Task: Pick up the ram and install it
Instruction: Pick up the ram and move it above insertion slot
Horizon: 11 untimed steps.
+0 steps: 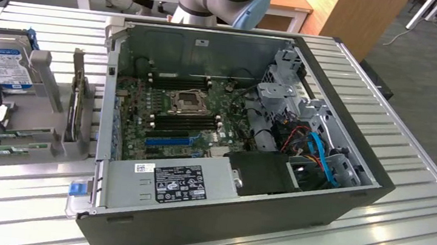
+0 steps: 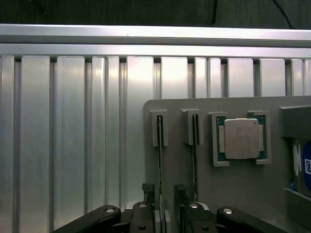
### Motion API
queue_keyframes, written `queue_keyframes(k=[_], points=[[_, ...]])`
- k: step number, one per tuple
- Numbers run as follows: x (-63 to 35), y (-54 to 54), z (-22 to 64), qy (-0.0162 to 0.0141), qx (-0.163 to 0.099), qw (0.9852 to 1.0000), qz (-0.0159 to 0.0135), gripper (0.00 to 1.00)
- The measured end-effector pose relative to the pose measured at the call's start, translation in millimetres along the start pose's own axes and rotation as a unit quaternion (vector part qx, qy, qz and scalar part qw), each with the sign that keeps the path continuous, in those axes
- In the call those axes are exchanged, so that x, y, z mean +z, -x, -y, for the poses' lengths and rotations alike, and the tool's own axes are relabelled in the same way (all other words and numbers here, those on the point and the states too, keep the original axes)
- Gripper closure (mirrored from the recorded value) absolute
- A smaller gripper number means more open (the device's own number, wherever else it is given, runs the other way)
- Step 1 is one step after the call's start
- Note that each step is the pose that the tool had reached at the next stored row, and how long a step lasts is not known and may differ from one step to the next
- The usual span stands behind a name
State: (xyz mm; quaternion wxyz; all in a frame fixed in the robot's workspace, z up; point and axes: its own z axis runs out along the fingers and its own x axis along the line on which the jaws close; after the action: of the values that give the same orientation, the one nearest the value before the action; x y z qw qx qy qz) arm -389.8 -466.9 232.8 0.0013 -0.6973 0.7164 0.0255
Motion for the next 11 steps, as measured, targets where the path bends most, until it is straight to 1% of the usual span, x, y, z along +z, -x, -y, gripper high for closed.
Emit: queue_keyframes(k=[5, 11], points=[[1.4, -0.1, 0.1, -0.0001, 0.0, 1.0, 0.0001, 0.7], [10.8, -0.6, 0.4, 0.0, 0.0, 1.0, 0.0, 0.7]])
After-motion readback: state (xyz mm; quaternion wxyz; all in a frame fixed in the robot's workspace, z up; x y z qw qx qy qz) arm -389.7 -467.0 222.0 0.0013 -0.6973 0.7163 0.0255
